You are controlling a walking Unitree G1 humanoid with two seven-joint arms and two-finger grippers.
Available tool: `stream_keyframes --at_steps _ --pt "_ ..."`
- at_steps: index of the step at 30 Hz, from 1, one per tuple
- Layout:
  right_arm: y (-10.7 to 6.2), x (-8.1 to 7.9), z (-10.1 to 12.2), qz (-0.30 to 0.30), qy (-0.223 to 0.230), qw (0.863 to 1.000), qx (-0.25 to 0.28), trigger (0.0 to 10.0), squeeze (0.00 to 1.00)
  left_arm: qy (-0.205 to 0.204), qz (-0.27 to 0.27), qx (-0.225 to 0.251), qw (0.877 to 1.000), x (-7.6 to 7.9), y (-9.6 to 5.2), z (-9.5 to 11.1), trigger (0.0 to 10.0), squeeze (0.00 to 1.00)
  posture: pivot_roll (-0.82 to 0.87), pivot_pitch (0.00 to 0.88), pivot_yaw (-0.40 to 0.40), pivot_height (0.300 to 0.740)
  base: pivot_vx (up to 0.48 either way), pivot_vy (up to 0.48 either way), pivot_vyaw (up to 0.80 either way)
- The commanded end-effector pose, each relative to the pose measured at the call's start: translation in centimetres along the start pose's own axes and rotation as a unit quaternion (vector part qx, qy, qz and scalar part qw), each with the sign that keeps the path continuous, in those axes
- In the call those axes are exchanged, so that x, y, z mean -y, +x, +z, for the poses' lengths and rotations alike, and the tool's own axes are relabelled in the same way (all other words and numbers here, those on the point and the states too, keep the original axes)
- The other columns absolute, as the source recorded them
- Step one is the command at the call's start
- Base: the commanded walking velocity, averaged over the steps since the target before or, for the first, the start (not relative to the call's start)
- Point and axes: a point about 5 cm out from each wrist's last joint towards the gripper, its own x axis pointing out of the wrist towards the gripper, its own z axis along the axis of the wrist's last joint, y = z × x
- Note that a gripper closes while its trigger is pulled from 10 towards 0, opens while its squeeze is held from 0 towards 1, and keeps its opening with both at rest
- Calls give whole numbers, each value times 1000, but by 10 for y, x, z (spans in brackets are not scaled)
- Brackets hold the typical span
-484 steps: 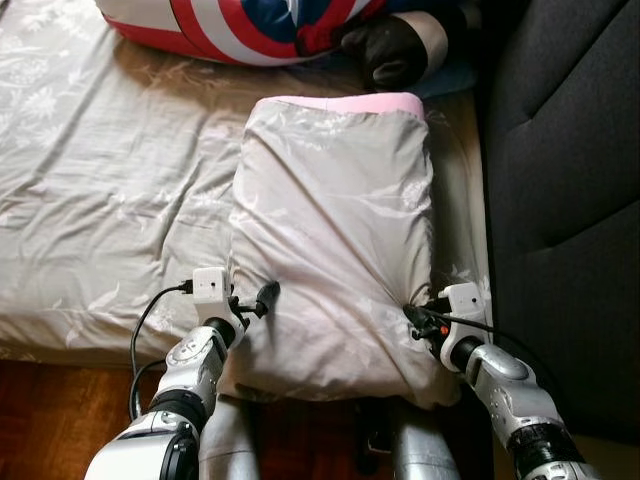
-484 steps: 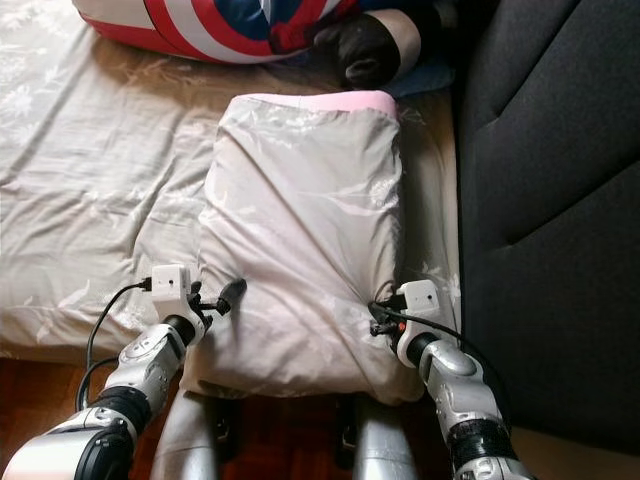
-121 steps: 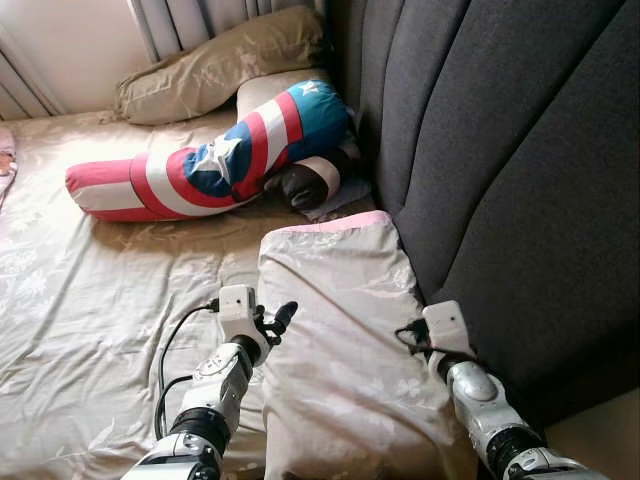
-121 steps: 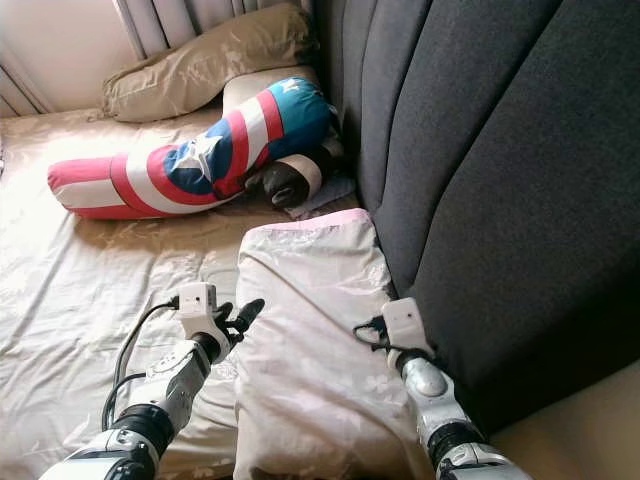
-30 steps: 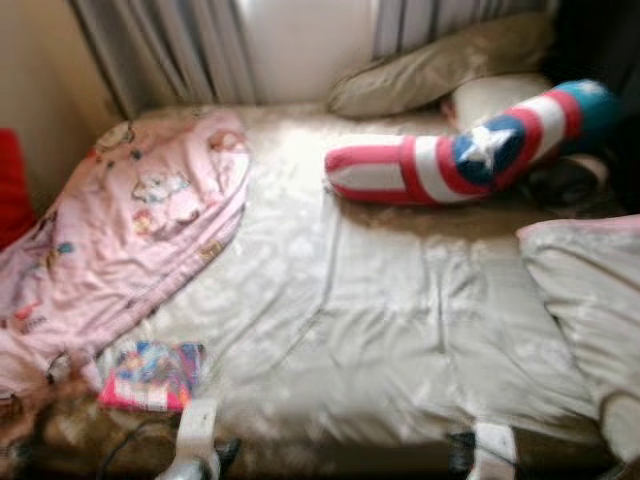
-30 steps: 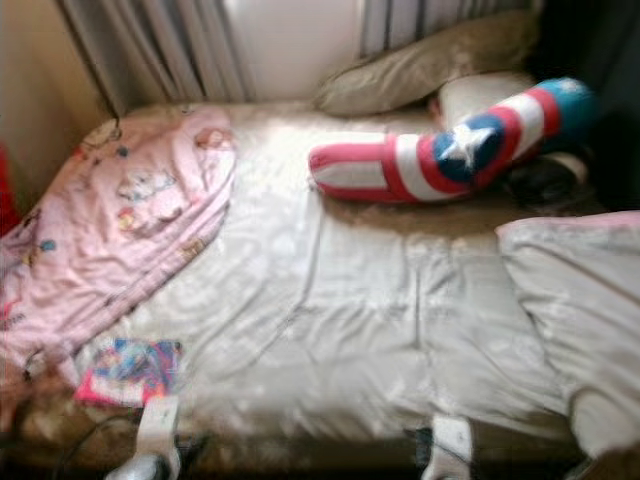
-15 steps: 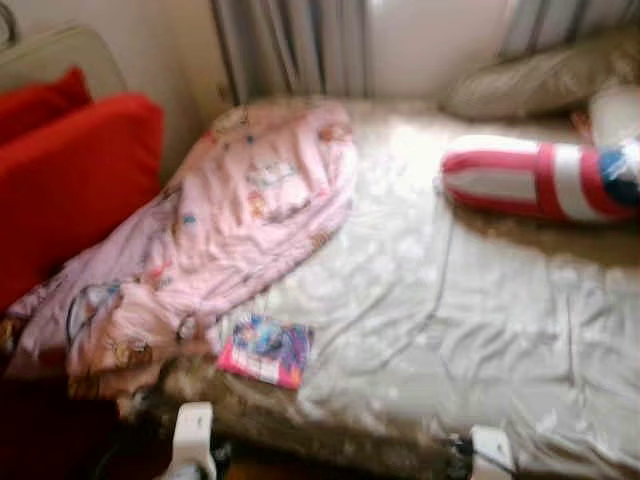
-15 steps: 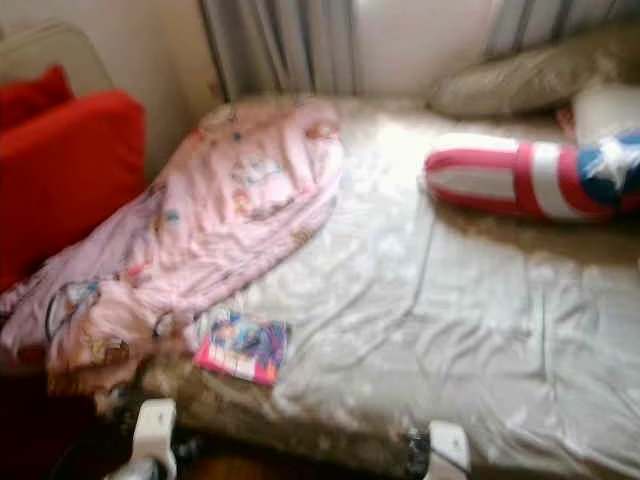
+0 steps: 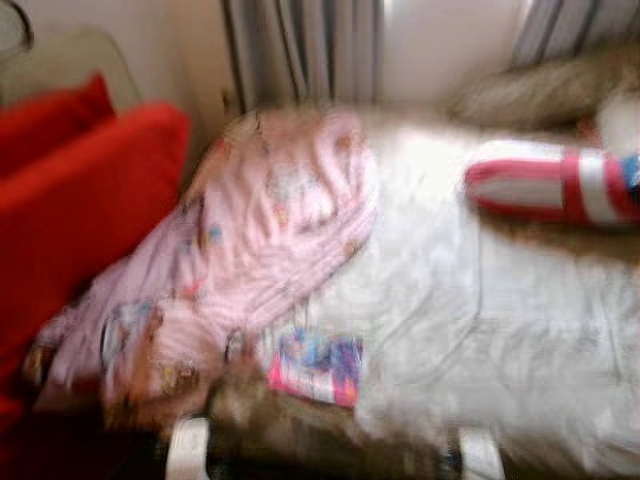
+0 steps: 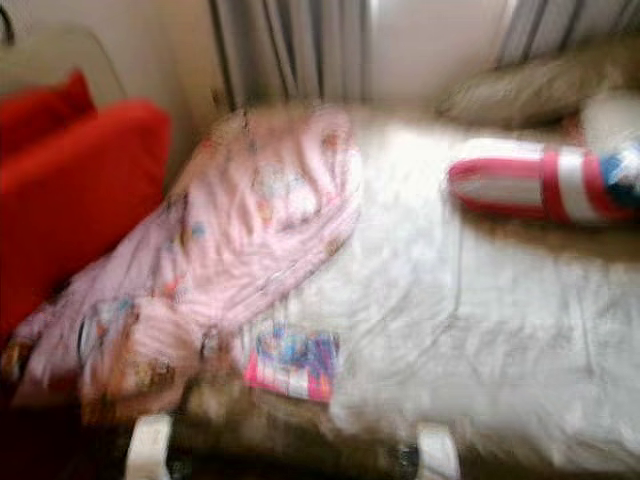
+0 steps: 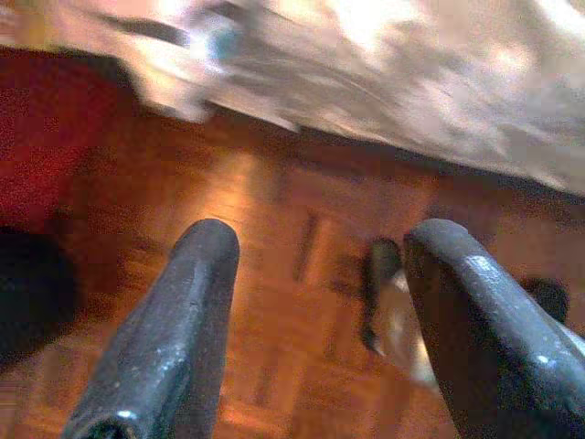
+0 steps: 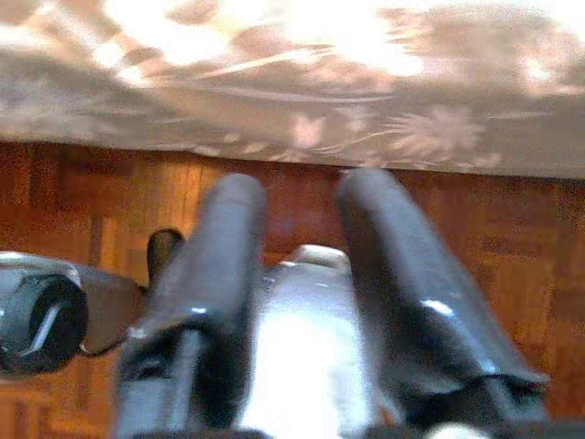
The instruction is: Clean up the room
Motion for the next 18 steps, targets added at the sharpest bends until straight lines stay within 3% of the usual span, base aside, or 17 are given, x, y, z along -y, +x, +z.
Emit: stream_keyframes --at_steps 1,15,18 --pt "-2 7 -4 -7 -5 1000 -7 10000 0 0 -1 -12 1000 1 -1 -7 10000 0 42 41 63 740 0 0 0" --pt "-2 9 -1 -3 -13 1000 0 10000 0 -25 -7 -14 1000 -4 -2 -10 10000 0 39 78 64 740 0 0 0" --pt "-1 4 0 5 -21 1000 4 10000 0 -27 -12 -16 999 -3 -2 -11 10000 0 40 78 66 740 0 0 800"
